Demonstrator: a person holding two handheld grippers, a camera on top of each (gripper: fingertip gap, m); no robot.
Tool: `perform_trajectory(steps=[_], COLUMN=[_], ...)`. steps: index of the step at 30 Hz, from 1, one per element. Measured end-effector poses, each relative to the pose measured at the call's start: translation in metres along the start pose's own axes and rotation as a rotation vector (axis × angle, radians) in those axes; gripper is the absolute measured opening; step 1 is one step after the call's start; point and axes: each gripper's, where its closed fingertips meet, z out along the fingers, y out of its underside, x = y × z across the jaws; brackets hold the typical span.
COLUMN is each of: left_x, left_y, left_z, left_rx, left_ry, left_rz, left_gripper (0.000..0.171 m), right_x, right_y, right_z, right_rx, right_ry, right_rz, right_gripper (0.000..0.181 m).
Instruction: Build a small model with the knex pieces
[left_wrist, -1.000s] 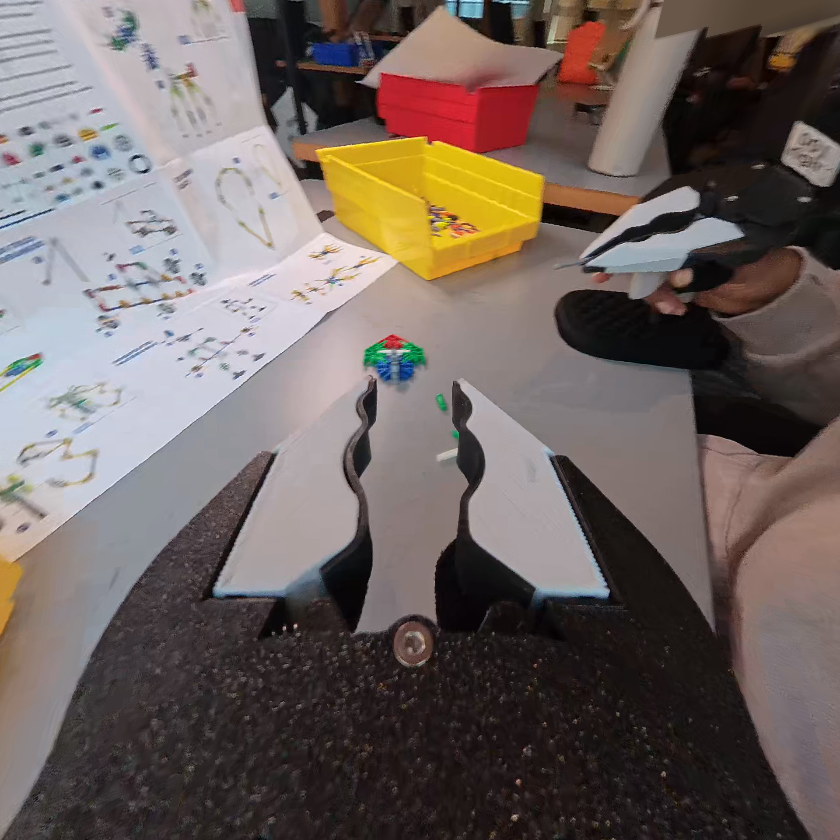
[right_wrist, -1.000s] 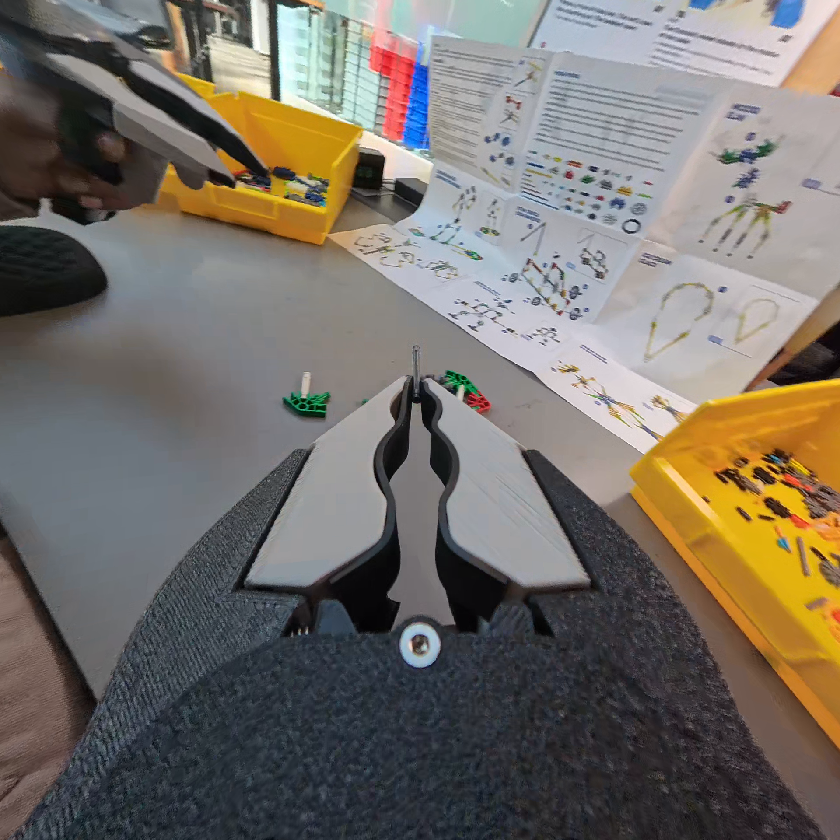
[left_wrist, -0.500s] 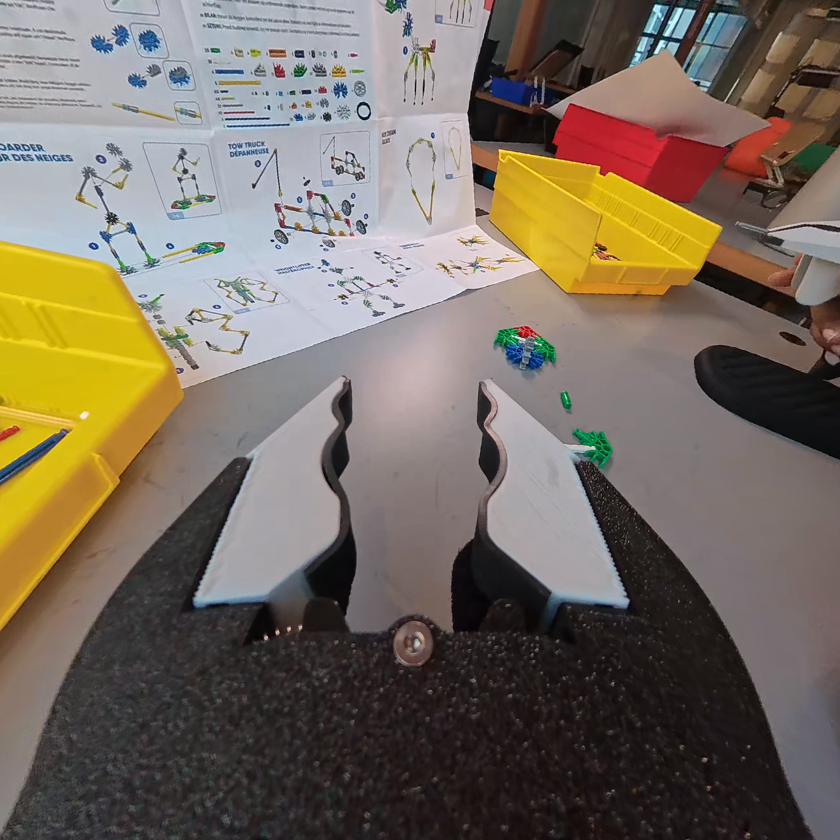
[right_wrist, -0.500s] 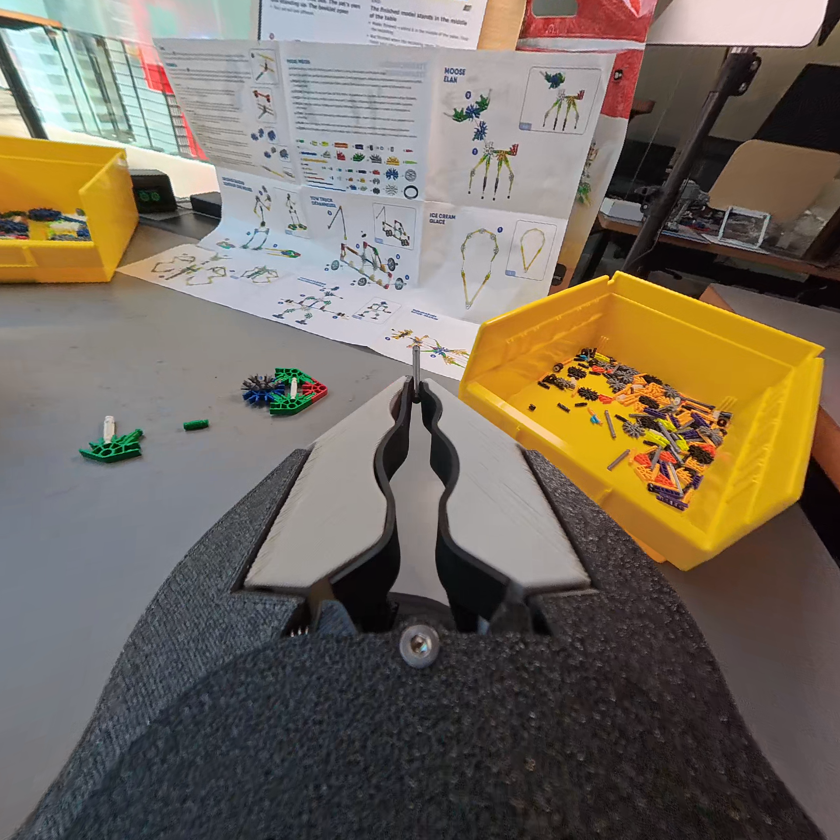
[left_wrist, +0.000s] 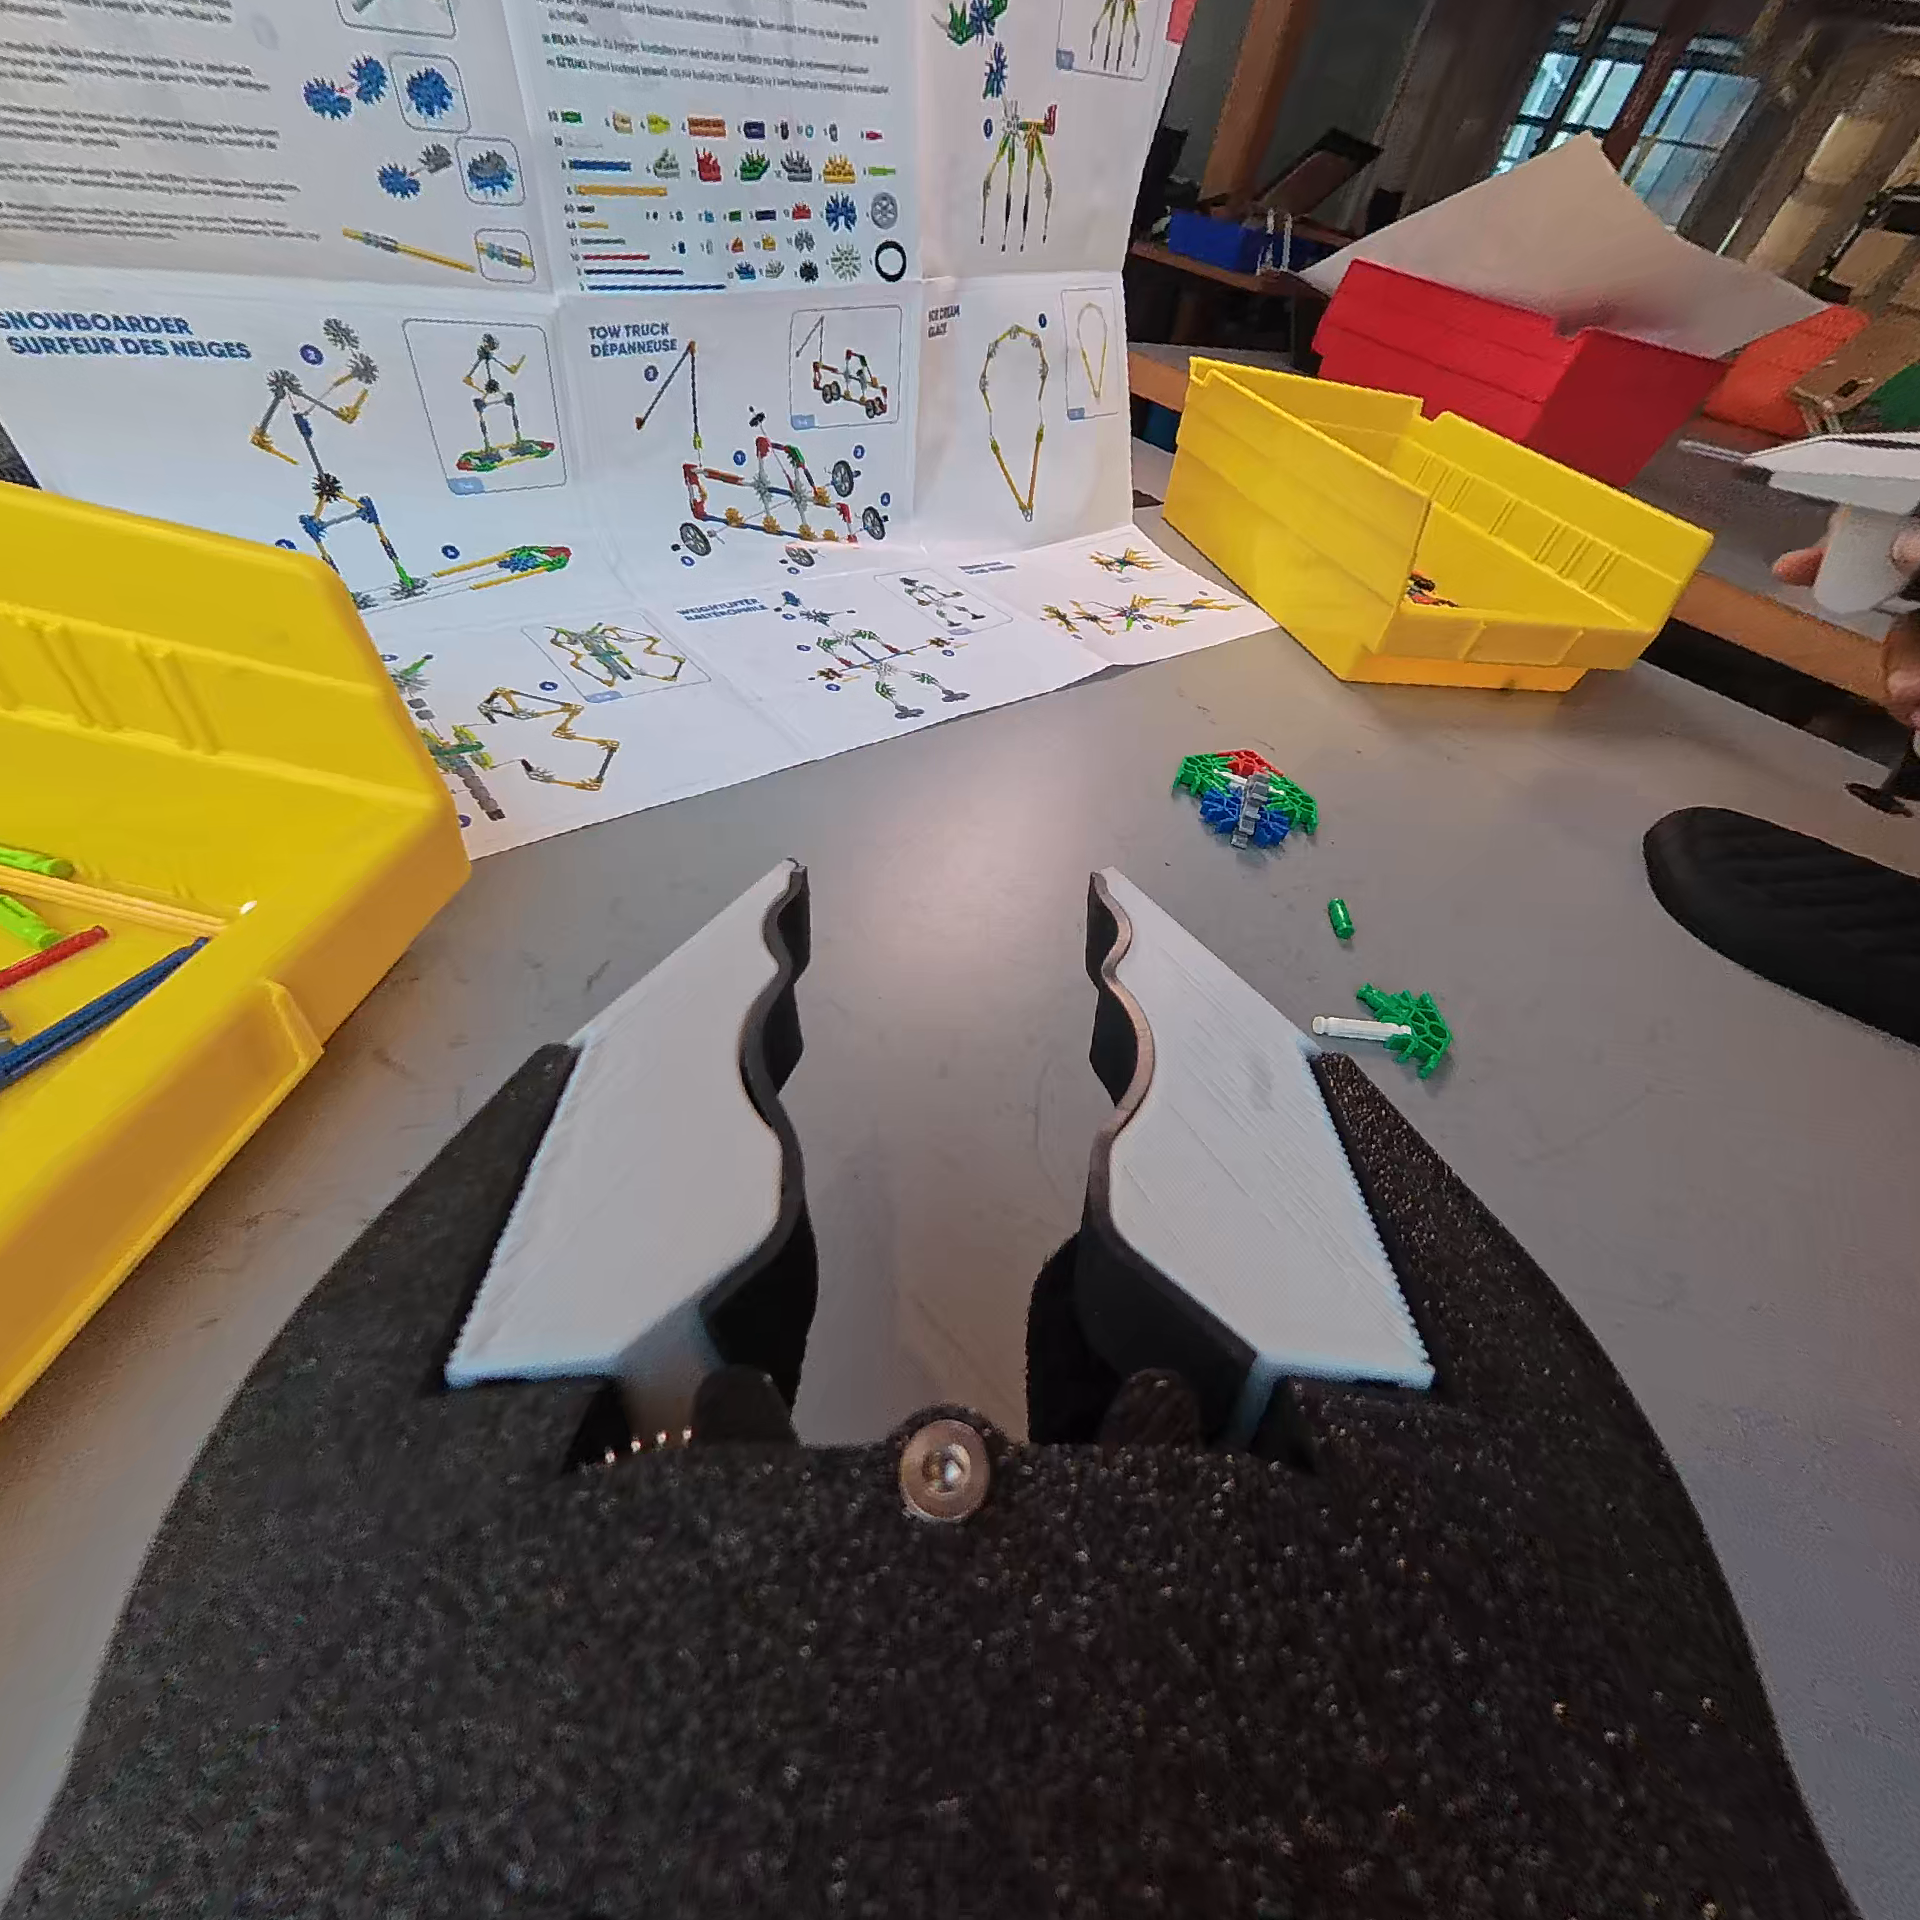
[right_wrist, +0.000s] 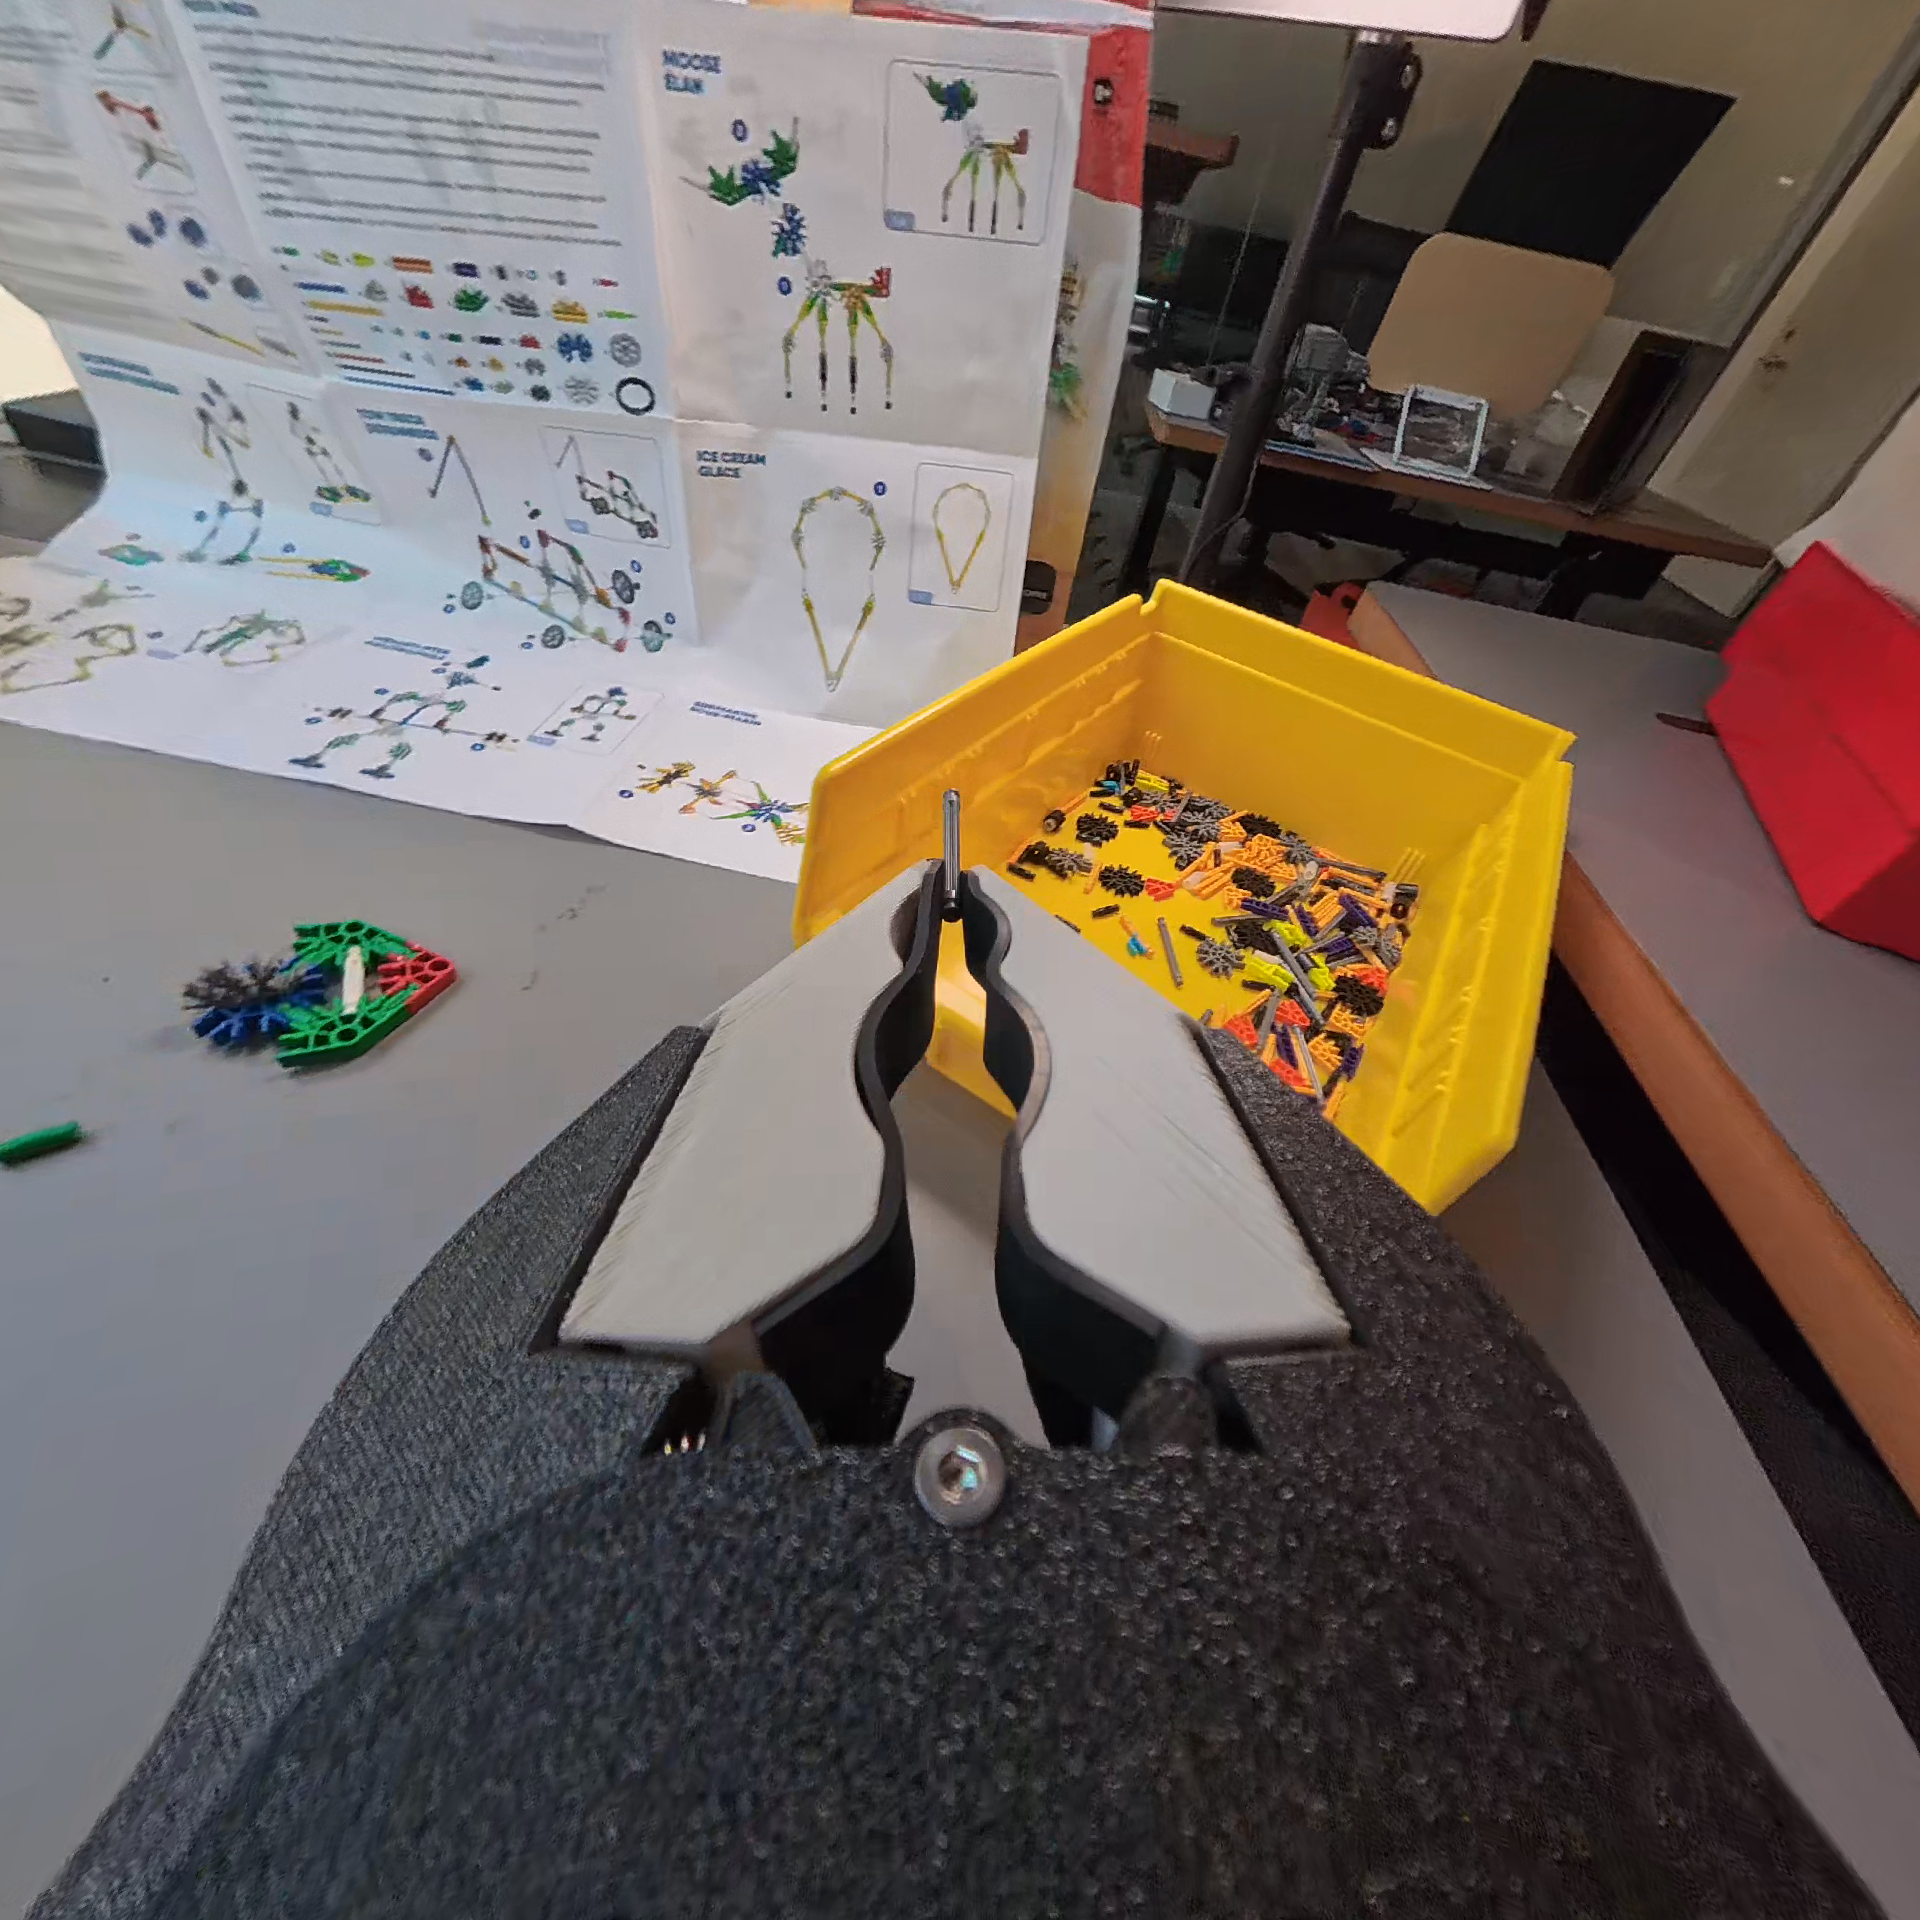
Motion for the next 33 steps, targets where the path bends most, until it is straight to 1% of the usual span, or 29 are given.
perform_trajectory(steps=[2,6,10,15,20,21,22,23,25,26,28,30,32,33], left_x=[0.000,-0.002,-0.002,0.002,0.002,0.002,0.002,0.002,0.001,0.000,-0.001,-0.002,-0.002,-0.002], left_y=[-0.003,-0.007,-0.007,0.000,0.003,0.003,0.002,0.002,0.002,0.002,0.002,0.003,0.003,0.004], left_z=[-0.003,-0.008,-0.008,-0.002,0.000,0.000,0.000,0.000,0.000,0.000,0.000,0.001,0.002,0.002], left_rx=[0.016,0.045,0.044,0.001,-0.013,-0.013,-0.012,-0.011,-0.013,-0.014,-0.015,-0.020,-0.024,-0.027], left_ry=[-0.003,-0.005,-0.015,-0.027,-0.044,-0.048,-0.052,-0.056,-0.064,-0.067,-0.075,-0.082,-0.087,-0.090], left_rz=[0.002,-0.020,-0.006,0.041,0.066,0.070,0.074,0.076,0.078,0.079,0.081,0.083,0.086,0.089], left_gripper=[0.052,0.052,0.050,0.049,0.049,0.049,0.049,0.049,0.049,0.049,0.049,0.049,0.049,0.049], right_x=[0.018,0.048,0.063,0.074,0.091,0.097,0.100,0.102,0.103,0.101,0.089,0.070,0.039,0.019], right_y=[-0.007,-0.016,-0.019,-0.009,0.016,0.022,0.028,0.030,0.023,0.014,-0.010,-0.036,-0.054,-0.057], right_z=[0.013,0.052,0.096,0.137,0.161,0.163,0.164,0.165,0.160,0.154,0.138,0.116,0.093,0.082], right_rx=[-0.009,-0.073,-0.118,-0.178,-0.242,-0.258,-0.285,-0.286,-0.255,-0.225,-0.143,-0.058,0.005,0.022], right_ry=[0.024,0.082,0.110,0.148,0.220,0.248,0.263,0.270,0.283,0.285,0.245,0.182,0.073,-0.008], right_rz=[0.021,-0.058,-0.079,-0.080,-0.045,-0.044,-0.043,-0.043,-0.052,-0.055,-0.028,-0.007,0.001,0.005], right_gripper=[0.001,0.002,0.002,0.002,0.002,0.002,0.014,0.031,0.045,0.051,0.052,0.052,0.049,0.046])
